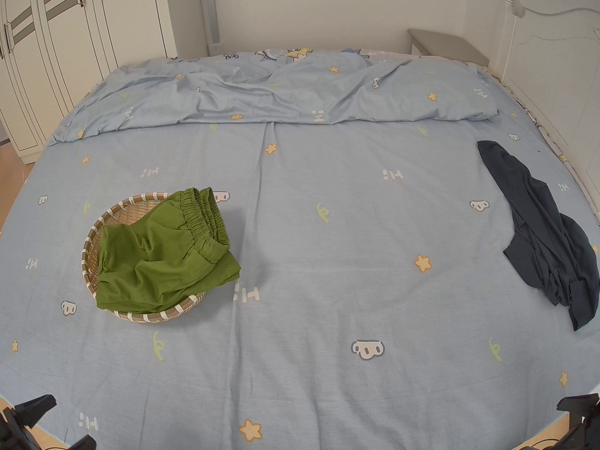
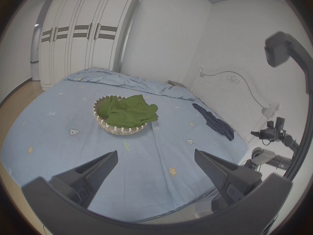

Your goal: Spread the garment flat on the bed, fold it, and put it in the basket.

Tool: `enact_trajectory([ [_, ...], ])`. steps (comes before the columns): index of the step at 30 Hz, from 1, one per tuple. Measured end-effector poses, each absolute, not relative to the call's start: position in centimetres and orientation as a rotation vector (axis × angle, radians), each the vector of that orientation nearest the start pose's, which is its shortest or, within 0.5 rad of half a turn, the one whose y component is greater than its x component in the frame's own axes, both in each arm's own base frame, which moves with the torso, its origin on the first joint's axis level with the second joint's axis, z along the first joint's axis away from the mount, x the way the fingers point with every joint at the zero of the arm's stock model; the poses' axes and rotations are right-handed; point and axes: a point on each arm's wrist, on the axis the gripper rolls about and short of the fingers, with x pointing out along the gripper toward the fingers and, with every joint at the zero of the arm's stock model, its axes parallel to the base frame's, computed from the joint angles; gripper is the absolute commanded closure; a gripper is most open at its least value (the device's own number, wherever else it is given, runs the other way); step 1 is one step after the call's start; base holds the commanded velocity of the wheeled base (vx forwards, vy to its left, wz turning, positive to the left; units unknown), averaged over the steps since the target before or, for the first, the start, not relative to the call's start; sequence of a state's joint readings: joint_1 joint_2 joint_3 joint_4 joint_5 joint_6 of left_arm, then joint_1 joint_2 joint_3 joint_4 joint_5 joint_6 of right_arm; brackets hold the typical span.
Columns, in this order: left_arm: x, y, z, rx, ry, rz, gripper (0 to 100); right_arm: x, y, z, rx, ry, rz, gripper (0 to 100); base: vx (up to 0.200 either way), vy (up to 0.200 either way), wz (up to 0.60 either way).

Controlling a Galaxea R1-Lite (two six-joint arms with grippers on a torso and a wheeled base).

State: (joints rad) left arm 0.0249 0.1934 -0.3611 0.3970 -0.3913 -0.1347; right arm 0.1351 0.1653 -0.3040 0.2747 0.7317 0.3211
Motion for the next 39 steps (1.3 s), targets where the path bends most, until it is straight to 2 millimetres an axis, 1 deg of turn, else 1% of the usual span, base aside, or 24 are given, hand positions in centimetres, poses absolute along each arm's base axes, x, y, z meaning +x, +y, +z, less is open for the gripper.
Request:
enact_trajectory([
  [2,-3.5,-0.8,12.4,-0.159,0.233,-0.36,0,-4.0,1.0,12.8,0.338,0.274,0.835,0,0.0,0.0,0.0],
  [5,-3.3,-0.7,11.2,-0.113,0.171,-0.331,0,-4.0,0.9,11.8,0.326,0.273,0.807,0,0.0,0.0,0.0],
  [7,-3.0,-0.5,10.7,-0.074,0.102,-0.26,0,-3.8,0.8,11.2,0.31,0.258,0.757,0,0.0,0.0,0.0],
  [9,-2.8,-0.3,10.3,-0.044,0.049,-0.153,0,-3.6,0.7,10.9,0.292,0.236,0.689,0,0.0,0.0,0.0],
  [12,-2.6,0.1,9.6,-0.018,0.008,0.009,0,-3.2,0.5,10.3,0.26,0.206,0.557,0,0.0,0.0,0.0],
  [15,-2.5,0.2,9.0,0.001,-0.015,0.092,0,-2.9,0.4,9.9,0.212,0.181,0.468,0,0.0,0.0,0.0],
  [24,-2.3,0.1,8.2,-0.01,-0.013,0.058,0,-2.1,0.2,9.0,0.036,0.073,0.217,0,0.0,0.0,0.0],
  [30,-2.3,0.1,8.1,-0.015,-0.01,0.049,0,-2.1,0.1,8.3,-0.011,0.051,0.02,0,0.0,0.0,0.0],
  [33,-2.3,0.1,8.1,-0.016,-0.01,0.047,0,-2.2,0.0,8.2,0.008,0.02,-0.016,0,0.0,0.0,0.0],
  [39,-2.3,0.1,8.1,-0.016,-0.009,0.045,0,-2.3,0.0,8.0,0.0,0.014,0.004,0,0.0,0.0,0.0],
])
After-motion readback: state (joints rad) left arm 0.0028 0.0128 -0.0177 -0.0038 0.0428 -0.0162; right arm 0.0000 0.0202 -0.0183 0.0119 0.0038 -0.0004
